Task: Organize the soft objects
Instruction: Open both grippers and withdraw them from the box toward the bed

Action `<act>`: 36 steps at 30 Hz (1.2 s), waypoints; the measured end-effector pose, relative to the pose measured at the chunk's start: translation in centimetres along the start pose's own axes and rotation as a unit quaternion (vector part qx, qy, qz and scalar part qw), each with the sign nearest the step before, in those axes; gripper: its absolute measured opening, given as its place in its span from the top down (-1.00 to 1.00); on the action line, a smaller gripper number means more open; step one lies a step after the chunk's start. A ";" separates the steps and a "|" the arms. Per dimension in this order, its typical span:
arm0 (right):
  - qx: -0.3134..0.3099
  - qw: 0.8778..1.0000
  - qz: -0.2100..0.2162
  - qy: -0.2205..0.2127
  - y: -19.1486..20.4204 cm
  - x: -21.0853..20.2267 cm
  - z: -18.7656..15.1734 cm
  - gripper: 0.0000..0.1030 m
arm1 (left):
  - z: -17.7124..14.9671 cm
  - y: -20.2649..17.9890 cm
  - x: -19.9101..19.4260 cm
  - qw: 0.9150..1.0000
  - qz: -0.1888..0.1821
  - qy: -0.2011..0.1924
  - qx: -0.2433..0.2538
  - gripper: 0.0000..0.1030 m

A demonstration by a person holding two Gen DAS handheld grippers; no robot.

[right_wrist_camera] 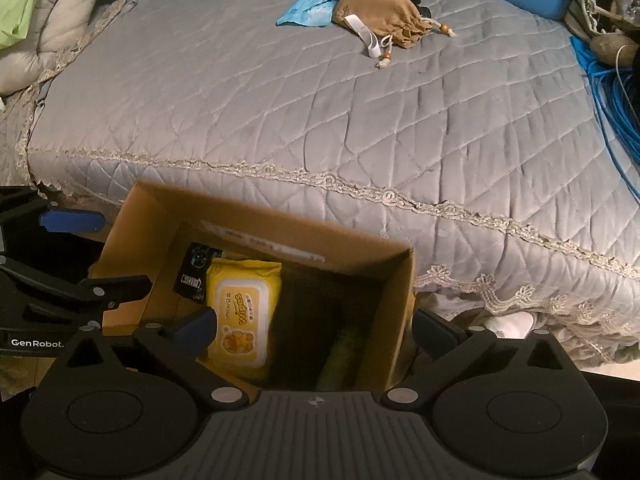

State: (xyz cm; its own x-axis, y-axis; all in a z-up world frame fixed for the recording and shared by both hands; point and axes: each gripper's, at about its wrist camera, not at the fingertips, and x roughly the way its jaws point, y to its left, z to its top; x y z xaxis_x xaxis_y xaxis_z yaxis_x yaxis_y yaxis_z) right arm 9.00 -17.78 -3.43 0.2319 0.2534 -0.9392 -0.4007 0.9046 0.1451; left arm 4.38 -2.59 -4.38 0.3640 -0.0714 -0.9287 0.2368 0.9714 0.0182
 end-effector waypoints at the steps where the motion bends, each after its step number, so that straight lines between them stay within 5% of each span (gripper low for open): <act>1: 0.001 1.000 -0.001 -0.001 0.0 0.0 0.0 -1.00 | 0.0 0.0 0.0 1.000 0.000 -0.001 -0.002 -0.41; 36: 0.046 0.996 -0.030 -0.077 -1.0 -1.8 0.6 -1.00 | 0.8 1.7 -2.6 0.993 0.031 -0.097 -0.058 -0.41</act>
State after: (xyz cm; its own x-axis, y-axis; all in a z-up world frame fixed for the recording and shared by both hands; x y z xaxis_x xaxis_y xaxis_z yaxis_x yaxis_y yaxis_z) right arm 9.53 -18.97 -1.68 0.3883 0.2419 -0.8892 -0.3017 0.9451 0.1253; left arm 4.50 -0.91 -1.60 0.5447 -0.0427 -0.8375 0.1079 0.9940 0.0195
